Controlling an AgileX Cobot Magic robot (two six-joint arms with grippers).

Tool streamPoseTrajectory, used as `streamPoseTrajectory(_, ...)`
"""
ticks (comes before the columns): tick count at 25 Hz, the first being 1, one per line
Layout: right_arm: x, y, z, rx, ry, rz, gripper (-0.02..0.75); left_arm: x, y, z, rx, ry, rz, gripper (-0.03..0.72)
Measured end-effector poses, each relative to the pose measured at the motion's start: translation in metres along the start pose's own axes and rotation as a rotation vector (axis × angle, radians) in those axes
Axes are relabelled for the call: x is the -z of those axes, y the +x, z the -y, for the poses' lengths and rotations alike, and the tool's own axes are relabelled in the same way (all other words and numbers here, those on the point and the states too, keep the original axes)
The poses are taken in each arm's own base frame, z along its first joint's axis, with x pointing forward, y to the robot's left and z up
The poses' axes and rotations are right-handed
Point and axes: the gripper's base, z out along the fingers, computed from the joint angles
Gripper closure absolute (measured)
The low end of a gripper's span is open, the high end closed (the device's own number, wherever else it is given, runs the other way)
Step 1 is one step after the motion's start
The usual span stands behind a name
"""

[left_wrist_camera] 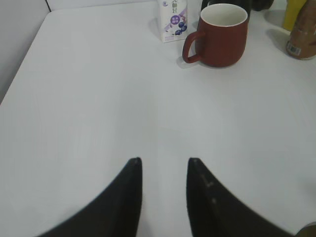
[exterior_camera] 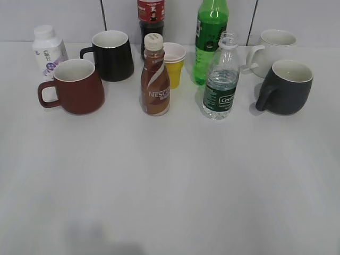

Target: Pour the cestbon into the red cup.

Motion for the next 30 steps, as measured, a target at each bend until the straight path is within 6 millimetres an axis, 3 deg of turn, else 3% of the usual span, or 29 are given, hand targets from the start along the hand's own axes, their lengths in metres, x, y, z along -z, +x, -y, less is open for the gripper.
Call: streamPoseTrajectory(30, 0.0, 0.0, 0.0, 0.0, 0.0, 0.0, 0.151, 0.0, 0.0, 0.0, 0.0, 0.0, 0.0, 0.452)
